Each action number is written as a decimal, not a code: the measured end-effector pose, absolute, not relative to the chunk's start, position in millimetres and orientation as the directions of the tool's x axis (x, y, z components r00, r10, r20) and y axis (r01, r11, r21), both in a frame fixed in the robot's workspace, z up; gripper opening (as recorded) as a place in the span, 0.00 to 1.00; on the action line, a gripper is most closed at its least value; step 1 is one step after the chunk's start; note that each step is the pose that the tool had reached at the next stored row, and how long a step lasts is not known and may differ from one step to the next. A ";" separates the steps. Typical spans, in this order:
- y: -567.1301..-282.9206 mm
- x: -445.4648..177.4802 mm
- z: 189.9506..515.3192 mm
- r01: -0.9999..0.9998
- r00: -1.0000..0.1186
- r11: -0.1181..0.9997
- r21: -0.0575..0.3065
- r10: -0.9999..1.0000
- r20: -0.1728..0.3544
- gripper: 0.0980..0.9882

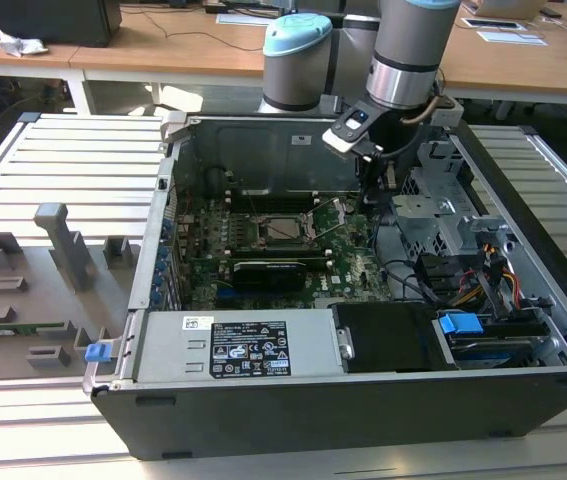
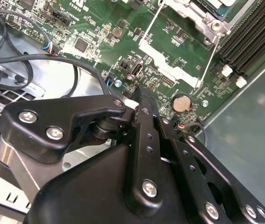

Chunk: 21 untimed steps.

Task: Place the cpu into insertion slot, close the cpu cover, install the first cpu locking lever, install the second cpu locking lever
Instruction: 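Close the cpu cover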

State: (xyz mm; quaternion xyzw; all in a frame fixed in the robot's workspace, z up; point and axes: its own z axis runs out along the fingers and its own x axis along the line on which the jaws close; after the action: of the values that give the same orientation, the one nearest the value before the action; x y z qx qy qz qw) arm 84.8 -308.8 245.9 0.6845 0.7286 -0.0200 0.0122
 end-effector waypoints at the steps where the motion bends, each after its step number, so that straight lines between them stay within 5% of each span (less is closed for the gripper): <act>1: -308.7 85.1 243.6 0.998 -0.063 0.062 -0.012 0.997 -0.045 0.01; 21: -308.1 43.3 234.4 0.998 -0.063 0.063 -0.010 0.998 -0.002 0.01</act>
State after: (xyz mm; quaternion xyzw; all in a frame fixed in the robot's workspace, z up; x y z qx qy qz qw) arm 43.3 -308.1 234.4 0.6846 0.7289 -0.0044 -0.0024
